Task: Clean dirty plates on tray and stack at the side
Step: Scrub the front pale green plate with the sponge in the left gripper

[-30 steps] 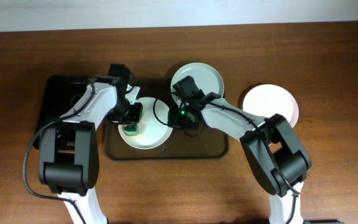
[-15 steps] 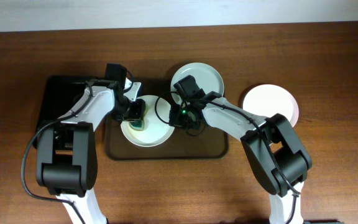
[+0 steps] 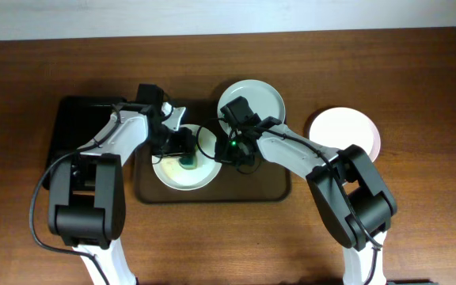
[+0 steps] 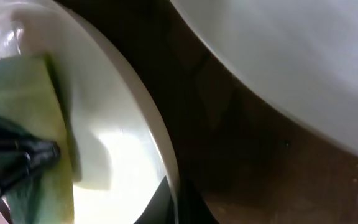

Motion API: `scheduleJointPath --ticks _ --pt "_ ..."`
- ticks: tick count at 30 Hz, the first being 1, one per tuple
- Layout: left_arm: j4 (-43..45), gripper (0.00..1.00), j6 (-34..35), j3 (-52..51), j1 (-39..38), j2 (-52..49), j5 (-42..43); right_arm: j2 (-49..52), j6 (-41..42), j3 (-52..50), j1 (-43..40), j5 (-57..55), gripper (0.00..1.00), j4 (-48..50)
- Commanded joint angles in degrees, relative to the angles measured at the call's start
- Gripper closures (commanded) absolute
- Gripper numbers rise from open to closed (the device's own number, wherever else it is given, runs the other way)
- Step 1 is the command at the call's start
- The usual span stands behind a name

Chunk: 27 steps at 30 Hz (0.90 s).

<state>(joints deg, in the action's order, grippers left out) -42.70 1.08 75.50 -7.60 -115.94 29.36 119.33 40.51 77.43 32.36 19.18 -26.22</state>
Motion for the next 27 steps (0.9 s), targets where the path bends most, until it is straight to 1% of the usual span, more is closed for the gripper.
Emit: scheduleJointPath --ticks 1,2,3,5,7,8,9,10,12,13,14,15,16,17,18,19,23,24,25,26,27 --pt "4.76 0.99 -1.95 -0.52 -0.22 -1.25 4.37 1.07 0.04 0.44 0.31 0.31 0.96 0.07" --pt "7.34 0.99 -1.92 -0.52 -0.22 -1.25 1.36 1.07 0.04 0.44 0.31 0.33 0.96 0.04" --pt "10.27 0.99 -1.88 -0.52 -0.24 -1.25 -4.72 1.07 0.04 0.44 0.31 0.31 0.96 0.04" --pt "12.04 0.99 -1.68 -0.52 -0.22 -1.25 -16.85 1.07 0.04 0.44 0.31 0.28 0.96 0.04" --pt "8.55 0.99 1.92 -0.52 -0.11 -1.25 -29.03 1.07 0.02 0.42 0.31 0.26 0.96 0.04" --pt "5.88 0.99 2.86 -0.52 -0.13 -1.25 -32.79 1.07 0.02 0.42 0.31 0.28 0.96 0.04" --pt "2.78 0.99 2.86 -0.50 -0.13 -1.25 -34.80 1.07 0.02 0.42 0.31 0.28 0.96 0.02" --pt "-1.77 0.99 2.86 -0.50 -0.13 -1.25 -35.08 1.07 0.02 0.42 0.31 0.28 0.96 0.04" --pt "-7.17 0.99 2.84 -0.50 -0.13 -1.25 -34.58 1.07 0.02 0.42 0.31 0.28 0.96 0.04" --pt "-10.67 0.99 2.80 -0.33 -0.13 -1.25 -33.22 1.07 0.02 0.42 0.31 0.31 0.96 0.02" --pt "-12.33 0.99 2.71 -0.22 -0.13 -1.25 -31.45 1.07 0.02 0.42 0.31 0.31 0.96 0.02" --pt "-13.64 0.99 0.79 -0.02 -0.13 -1.25 -27.43 1.07 0.02 0.42 0.31 0.31 0.96 0.02" --pt "-13.51 0.99 -4.46 -0.02 -0.13 -1.25 -18.27 1.07 0.02 0.42 0.31 0.31 0.96 0.04" --pt "-11.91 1.00 -7.48 -0.02 -0.13 -1.25 -10.62 1.07 0.02 0.42 0.31 0.31 0.96 0.04" --pt "-7.91 1.00 -7.45 -0.04 -0.13 -1.27 -5.88 1.07 0.02 0.42 0.31 0.31 0.96 0.02" --pt "-5.68 0.99 -7.43 -0.04 -0.13 -1.27 -4.63 1.07 0.02 0.42 0.31 0.31 0.96 -0.09" --pt "0.28 1.00 -7.17 -0.15 -0.13 -1.31 -5.55 1.07 -0.17 0.42 0.31 0.31 0.96 -0.11" --pt "1.14 0.99 -6.93 -0.15 -0.24 -1.31 -9.99 1.07 -0.17 0.42 0.31 0.31 0.96 -0.11" --pt "1.11 0.99 -4.44 -0.13 -0.31 -1.31 -18.78 1.07 -0.20 0.42 0.31 0.31 0.96 -0.11" --pt "-1.31 0.99 -0.13 0.31 -0.42 -1.29 -34.49 1.07 -0.20 0.42 0.31 0.31 0.96 -0.11" --pt "-3.04 0.99 0.28 1.14 -0.39 -1.29 -38.29 1.07 -0.20 0.42 0.31 0.31 0.96 -0.11"
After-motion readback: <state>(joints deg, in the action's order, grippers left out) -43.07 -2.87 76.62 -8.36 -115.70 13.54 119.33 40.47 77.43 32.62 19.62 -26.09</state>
